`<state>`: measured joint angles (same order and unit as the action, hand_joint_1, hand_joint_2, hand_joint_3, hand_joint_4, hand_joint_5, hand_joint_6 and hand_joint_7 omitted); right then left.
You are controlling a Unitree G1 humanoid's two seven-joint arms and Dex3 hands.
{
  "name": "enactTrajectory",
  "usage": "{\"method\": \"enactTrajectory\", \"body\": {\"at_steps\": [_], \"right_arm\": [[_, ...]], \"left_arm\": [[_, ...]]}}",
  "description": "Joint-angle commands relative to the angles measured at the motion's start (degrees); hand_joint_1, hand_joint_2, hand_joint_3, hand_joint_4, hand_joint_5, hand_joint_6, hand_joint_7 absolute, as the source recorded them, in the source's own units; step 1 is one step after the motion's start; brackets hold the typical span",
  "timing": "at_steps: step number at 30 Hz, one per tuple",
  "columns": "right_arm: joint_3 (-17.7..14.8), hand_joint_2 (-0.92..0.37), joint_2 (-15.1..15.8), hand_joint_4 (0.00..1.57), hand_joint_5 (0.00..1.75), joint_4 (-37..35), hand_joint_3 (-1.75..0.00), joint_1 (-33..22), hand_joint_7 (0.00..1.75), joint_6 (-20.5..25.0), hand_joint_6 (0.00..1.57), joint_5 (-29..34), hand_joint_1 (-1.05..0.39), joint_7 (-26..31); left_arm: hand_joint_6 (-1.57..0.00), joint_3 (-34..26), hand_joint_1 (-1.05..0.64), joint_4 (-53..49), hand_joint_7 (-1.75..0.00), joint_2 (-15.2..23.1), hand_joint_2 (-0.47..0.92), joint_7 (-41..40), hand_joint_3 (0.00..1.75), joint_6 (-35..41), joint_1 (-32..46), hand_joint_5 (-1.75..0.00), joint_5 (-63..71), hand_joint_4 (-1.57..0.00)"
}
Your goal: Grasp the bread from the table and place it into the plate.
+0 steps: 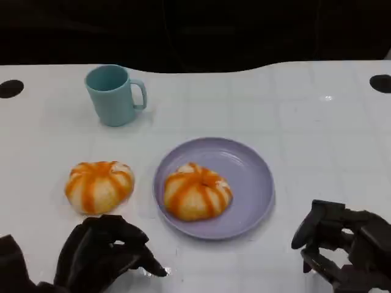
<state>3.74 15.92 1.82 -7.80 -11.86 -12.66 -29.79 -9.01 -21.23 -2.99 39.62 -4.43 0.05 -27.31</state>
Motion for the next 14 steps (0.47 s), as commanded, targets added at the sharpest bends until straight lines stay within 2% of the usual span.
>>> {"method": "enactTrajectory", "body": {"at_steps": [1,14], "right_arm": [[-0.73,-0.67,-0.58,0.47,1.69,-0.59,-0.88,0.92,1.35,0.13,0.52,-0.5,-0.14,-0.2],[-1.22,-0.64,-2.64,0.47,1.71,-4.61,-0.91,1.9,1.37,-3.47,0.54,-0.81,-0.12,-2.16]], "left_arm": [[-1.57,-0.43,-1.01,0.06,-0.21,1.23,0.57,0.33,0.0,0.17,0.08,-0.49,-0.25,-1.57],[-1.57,-0.85,-1.02,-0.97,-0.23,1.42,0.56,0.57,0.0,0.59,-0.28,-0.49,-0.78,-1.57]]}}
